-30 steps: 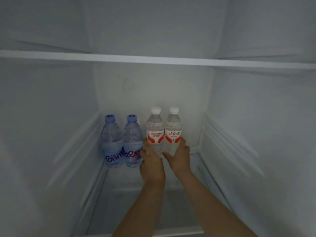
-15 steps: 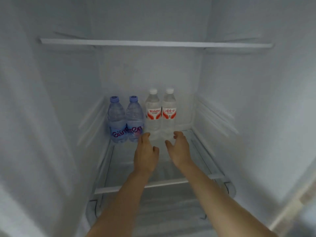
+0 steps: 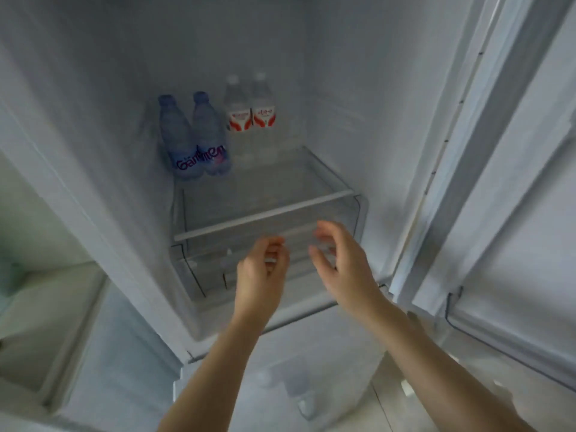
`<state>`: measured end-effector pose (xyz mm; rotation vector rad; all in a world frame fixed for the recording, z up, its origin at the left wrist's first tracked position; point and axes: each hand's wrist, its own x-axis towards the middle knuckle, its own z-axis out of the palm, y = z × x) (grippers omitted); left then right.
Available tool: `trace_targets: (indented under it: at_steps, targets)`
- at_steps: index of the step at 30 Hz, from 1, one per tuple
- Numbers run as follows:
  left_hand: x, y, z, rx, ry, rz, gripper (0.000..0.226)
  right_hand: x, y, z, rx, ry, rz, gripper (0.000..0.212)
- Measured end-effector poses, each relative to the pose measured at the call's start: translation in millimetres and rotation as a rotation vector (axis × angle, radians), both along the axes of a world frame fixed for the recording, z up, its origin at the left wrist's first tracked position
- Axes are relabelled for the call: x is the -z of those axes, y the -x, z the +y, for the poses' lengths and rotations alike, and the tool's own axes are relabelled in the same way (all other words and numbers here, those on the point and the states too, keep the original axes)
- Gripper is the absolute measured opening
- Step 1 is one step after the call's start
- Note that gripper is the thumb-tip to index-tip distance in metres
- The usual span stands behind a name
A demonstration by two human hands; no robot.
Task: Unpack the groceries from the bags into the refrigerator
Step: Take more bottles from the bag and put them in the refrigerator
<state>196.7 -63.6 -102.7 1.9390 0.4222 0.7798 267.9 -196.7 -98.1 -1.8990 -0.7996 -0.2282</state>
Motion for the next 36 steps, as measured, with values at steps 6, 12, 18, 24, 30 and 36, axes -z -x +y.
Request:
trace_targets:
  at_steps: [6,12,18,24,30,36]
  targets:
    - [34,65,-68,0.215,0.049,0.099,0.015,35,81,-89,0.147,0.082,0.06,0.037]
    - [64,97,-134,0.403,0.093,0.227,0.02,83,139,-169,0.261,0.136,0.214,0.035]
    - [101,117,-199,0.588,0.029,0.422,0.017,123,194,-252,0.447,0.187,0.403,0.035]
    - [129,128,-284,0.757,-0.169,0.551,0.012,154,246,-356,0.625,0.191,0.528,0.032]
    - [147,139,-413,0.88,-0.183,0.566,0.012,164,281,-473,0.685,0.244,0.576,0.032]
    - [161,143,-536,1.037,-0.207,0.58,0.012,158,290,-595,0.772,0.28,0.589,0.03]
